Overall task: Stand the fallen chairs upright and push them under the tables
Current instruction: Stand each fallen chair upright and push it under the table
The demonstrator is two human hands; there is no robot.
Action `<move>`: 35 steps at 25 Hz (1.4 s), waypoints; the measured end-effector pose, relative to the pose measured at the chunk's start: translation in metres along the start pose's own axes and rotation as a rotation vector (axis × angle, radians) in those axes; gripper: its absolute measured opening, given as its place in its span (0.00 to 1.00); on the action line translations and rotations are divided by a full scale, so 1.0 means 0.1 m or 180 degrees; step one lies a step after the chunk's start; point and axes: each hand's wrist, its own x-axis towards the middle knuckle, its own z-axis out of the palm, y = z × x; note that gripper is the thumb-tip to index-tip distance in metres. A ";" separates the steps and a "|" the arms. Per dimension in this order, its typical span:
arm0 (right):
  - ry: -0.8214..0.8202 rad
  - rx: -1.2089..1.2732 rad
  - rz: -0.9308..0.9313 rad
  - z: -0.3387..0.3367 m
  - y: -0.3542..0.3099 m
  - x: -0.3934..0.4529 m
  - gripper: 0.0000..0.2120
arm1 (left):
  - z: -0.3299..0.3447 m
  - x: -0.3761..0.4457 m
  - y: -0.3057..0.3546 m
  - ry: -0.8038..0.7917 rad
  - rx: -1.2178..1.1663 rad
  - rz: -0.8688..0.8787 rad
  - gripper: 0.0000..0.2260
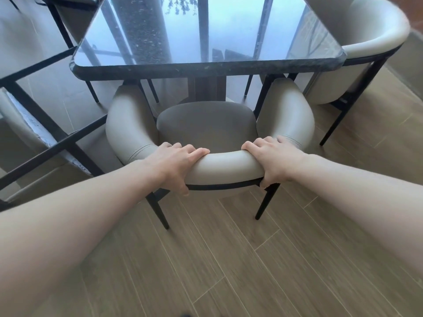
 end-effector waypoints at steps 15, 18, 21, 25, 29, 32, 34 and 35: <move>0.1769 0.4443 -0.0157 -1.56 -1.01 -1.33 0.21 | -1.32 -1.73 0.47 0.1999 -0.5061 -0.0980 0.26; 0.1870 0.4667 -0.0332 -1.86 -1.14 -1.63 0.19 | -1.51 -2.18 0.55 0.2436 -0.5266 -0.1143 0.27; 0.1812 0.4739 -0.0491 -2.10 -1.28 -1.92 0.20 | -1.61 -2.59 0.58 0.2703 -0.5330 -0.1258 0.26; 0.1660 0.4733 -0.0735 -2.43 -1.42 -2.20 0.23 | -1.76 -3.05 0.57 0.2985 -0.5316 -0.1426 0.27; 0.1633 0.4865 -0.0861 -2.76 -1.66 -2.38 0.22 | -1.95 -3.43 0.46 0.3213 -0.5326 -0.1555 0.30; 0.1614 0.4830 -0.0940 -2.86 -1.91 -2.44 0.20 | -1.98 -3.71 0.35 0.3321 -0.5261 -0.1627 0.33; 0.1565 0.4815 -0.0919 -2.93 -2.12 -2.46 0.20 | -1.93 -3.93 0.22 0.3358 -0.5280 -0.1678 0.33; 0.1552 0.4815 -0.0902 -2.97 -2.24 -2.46 0.20 | -1.90 -4.04 0.14 0.3352 -0.5297 -0.1698 0.33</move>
